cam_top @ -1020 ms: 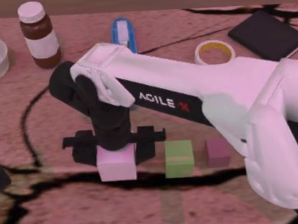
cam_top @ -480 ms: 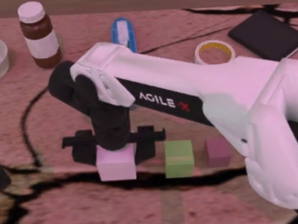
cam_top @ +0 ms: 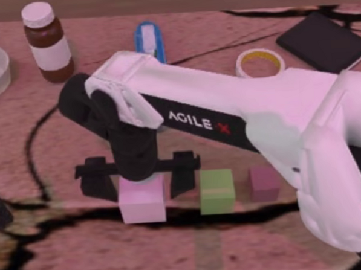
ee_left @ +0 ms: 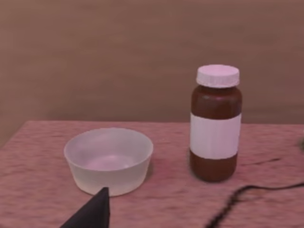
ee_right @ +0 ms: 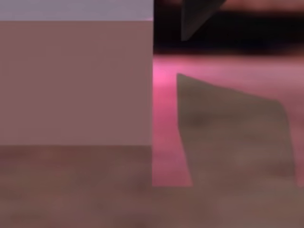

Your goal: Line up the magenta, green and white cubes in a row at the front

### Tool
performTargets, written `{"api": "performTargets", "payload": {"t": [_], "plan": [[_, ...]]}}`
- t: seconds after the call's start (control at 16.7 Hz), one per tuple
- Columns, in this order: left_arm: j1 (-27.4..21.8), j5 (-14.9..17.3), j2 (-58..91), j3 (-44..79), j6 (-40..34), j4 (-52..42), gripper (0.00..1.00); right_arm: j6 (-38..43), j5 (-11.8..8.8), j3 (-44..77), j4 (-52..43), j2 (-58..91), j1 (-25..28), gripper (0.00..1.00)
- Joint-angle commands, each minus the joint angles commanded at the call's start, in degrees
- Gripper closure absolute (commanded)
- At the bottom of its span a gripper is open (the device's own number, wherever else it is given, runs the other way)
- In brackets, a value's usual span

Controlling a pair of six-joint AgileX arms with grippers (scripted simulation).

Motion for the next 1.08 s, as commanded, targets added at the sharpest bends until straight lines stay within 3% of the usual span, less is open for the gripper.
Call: {"api": "performTargets", "payload": {"t": [0.48,1.08], "plan": [[0.0,0.0,0.0,0.0,0.0,0.0,0.0,0.0,0.0,1.0,-0.9,0.3,0.0,0.0],[0.0,0.0,0.0,0.0,0.0,0.0,0.0,0.0,0.0,20.9,-18.3,2.7,0.4,0.0]]}}
